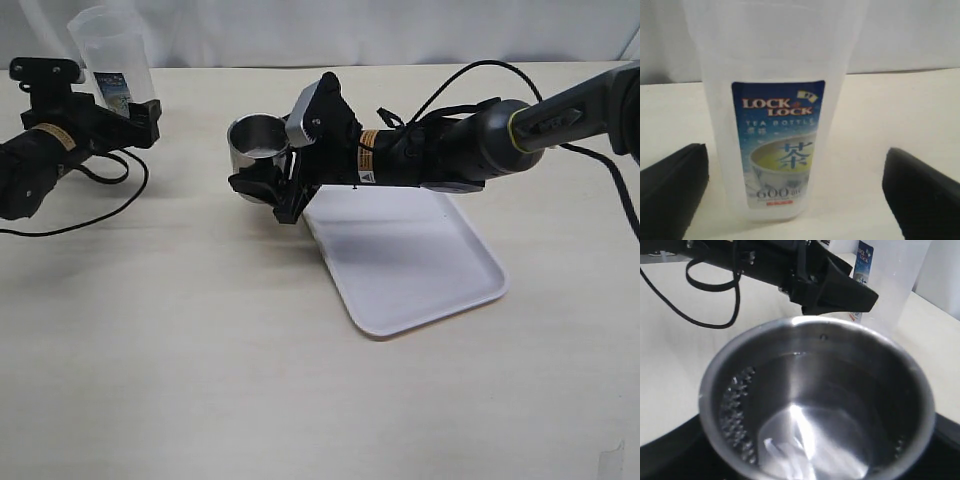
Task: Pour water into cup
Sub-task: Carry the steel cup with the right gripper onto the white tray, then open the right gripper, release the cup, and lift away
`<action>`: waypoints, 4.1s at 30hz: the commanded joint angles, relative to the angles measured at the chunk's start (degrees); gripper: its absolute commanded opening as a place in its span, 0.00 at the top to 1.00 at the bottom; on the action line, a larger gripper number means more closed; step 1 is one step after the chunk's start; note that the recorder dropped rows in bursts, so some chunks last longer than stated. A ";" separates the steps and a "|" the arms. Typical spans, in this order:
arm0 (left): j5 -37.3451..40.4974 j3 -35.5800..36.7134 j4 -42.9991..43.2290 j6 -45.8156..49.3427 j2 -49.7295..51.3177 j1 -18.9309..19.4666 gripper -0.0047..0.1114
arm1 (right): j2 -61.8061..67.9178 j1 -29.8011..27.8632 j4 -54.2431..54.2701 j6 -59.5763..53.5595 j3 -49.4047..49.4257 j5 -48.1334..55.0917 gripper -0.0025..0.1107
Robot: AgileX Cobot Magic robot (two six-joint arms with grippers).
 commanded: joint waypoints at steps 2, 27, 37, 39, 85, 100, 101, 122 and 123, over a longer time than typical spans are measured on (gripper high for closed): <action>-2.91 8.01 -0.11 1.03 -6.81 0.04 0.21 | -2.58 -0.92 0.44 0.20 0.04 -1.85 0.94; -22.60 22.07 4.52 1.03 -8.43 0.04 0.21 | -12.45 -17.94 0.63 -4.71 19.37 -2.39 0.94; -22.60 22.07 4.52 1.03 -8.43 0.04 0.21 | -6.11 -18.13 4.34 -10.51 19.48 -9.01 0.94; -22.60 22.07 4.52 1.03 -8.43 0.04 0.21 | -5.07 -18.19 5.61 -11.67 19.48 -9.66 0.94; -22.60 22.07 4.30 1.03 -8.43 0.04 0.21 | 1.95 -18.19 8.55 -18.38 19.35 -11.14 0.84; -22.60 22.07 4.30 1.03 -8.43 0.04 0.21 | 0.81 -18.19 11.14 -18.21 19.35 -11.14 0.10; -22.60 22.07 4.30 1.03 -8.43 0.04 0.21 | 0.32 -18.19 10.96 -18.21 19.35 -11.14 0.10; -22.60 22.07 4.30 1.03 -8.82 0.04 0.21 | -25.13 -18.19 15.58 -12.10 27.84 -11.14 0.50; -22.60 22.07 4.30 1.03 -9.38 0.04 0.21 | -27.48 -18.19 15.58 -10.05 28.91 -11.14 0.57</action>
